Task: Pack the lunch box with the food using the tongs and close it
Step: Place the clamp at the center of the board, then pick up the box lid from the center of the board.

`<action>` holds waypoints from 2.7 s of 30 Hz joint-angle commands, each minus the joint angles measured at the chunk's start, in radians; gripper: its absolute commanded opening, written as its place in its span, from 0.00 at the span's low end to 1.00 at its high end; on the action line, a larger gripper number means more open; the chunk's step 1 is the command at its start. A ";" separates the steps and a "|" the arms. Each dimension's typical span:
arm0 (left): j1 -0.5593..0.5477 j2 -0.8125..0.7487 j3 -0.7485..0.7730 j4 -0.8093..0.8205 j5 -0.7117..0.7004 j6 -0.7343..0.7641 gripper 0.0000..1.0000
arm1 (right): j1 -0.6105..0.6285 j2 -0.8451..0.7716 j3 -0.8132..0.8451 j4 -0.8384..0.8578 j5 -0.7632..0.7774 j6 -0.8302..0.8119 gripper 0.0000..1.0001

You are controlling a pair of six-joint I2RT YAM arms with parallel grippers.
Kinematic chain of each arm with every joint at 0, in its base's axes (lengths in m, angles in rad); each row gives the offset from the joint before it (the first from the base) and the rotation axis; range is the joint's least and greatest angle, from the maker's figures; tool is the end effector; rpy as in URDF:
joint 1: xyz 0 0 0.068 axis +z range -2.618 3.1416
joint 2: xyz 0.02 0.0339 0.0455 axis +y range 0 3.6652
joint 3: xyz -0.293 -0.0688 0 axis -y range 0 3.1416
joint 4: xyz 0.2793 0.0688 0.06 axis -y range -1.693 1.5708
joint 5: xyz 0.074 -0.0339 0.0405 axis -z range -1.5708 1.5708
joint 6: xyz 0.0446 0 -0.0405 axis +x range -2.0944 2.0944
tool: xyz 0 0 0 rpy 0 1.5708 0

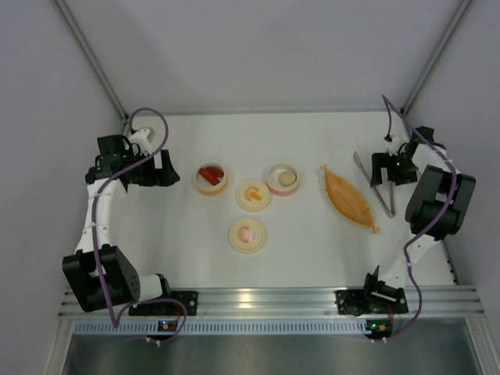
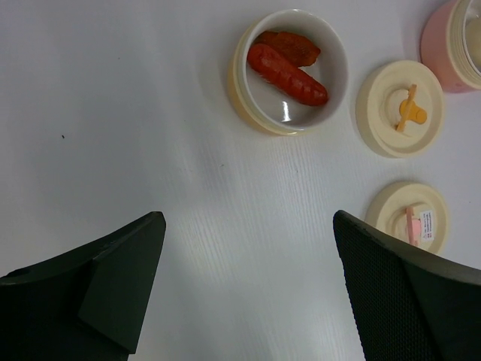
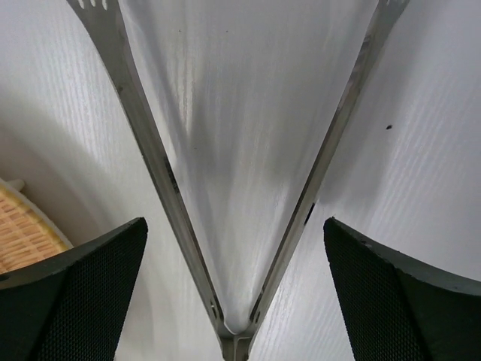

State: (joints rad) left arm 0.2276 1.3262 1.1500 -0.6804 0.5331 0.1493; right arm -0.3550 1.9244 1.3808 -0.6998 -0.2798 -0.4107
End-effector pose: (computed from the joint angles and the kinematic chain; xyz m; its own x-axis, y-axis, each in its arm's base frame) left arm 0.3053 0.0475 0.3230 -0.7086 -0.0326 -0.7048 0.2380 0.9293 -0.2823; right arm 0.4066 -0.1376 0.1846 -0.9141 -0.0704 -0.3992 -0.1245 0.9859 0.1114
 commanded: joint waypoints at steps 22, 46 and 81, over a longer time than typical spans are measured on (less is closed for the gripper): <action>-0.730 -0.053 0.017 -0.325 -0.222 -0.138 0.98 | -0.012 -0.381 0.195 -0.219 -0.252 0.113 0.99; -0.919 0.442 0.174 -0.257 -0.409 -0.564 0.95 | -0.012 -0.462 0.026 -0.176 -0.248 0.121 0.99; -1.022 0.573 0.252 -0.248 -0.493 -0.435 0.00 | -0.013 -0.485 -0.072 -0.147 -0.256 0.076 0.99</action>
State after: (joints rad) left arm -0.7933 1.9011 1.3403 -0.9382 0.1223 -0.3473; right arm -0.3557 1.4727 1.3060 -0.8791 -0.5037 -0.3218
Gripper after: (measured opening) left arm 0.123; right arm 0.993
